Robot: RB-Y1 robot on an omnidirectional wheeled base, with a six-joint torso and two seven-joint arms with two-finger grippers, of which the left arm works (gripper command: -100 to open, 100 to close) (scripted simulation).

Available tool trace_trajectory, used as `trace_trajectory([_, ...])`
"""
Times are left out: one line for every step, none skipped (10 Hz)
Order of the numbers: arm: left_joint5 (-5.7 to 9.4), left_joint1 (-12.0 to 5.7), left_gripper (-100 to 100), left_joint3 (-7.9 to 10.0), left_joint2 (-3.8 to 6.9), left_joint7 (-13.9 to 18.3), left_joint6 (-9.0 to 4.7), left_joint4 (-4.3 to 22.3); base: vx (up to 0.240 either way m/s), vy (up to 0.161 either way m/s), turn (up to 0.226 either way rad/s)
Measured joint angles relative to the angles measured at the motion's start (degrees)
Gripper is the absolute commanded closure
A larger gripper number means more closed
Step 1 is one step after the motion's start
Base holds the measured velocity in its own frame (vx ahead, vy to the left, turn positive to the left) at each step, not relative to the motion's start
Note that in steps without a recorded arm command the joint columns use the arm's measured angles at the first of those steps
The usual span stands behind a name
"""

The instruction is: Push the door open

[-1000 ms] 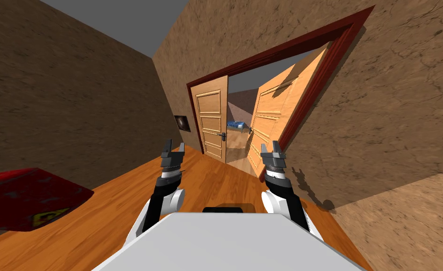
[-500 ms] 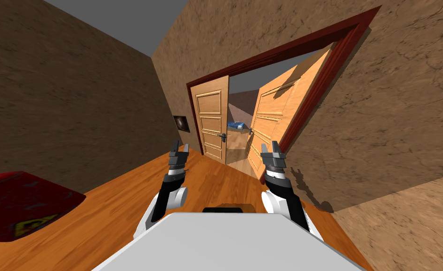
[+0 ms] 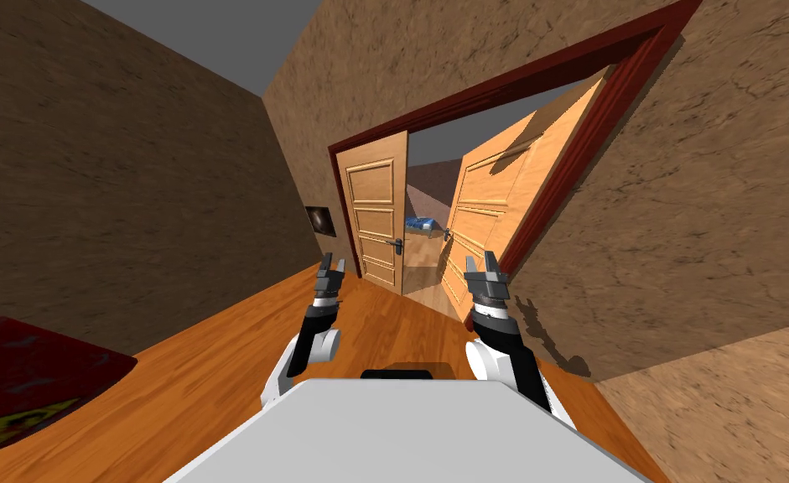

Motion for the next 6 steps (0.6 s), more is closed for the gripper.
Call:
trace_trajectory([0.11,-1.14,-100,-0.05,0.33,0.12,0.21,1.65,0.109,0.028,-0.026])
trace_trajectory([0.03,-2.21,-100,-0.43,0.31,0.01,0.32,3.41,0.104,0.029,-0.030])
trace_trajectory([0.09,-2.98,-100,-0.66,0.58,0.03,0.52,4.78,0.056,0.019,-0.008])
trace_trajectory([0.13,-3.61,-100,-0.70,0.66,0.05,0.40,6.04,0.046,0.011,-0.019])
trace_trajectory([0.18,-4.67,-100,-0.74,0.80,0.08,0.54,7.48,0.067,0.016,-0.029])
trace_trajectory([0.26,-5.54,-100,-0.90,1.03,0.16,0.51,9.29,0.090,0.028,-0.026])
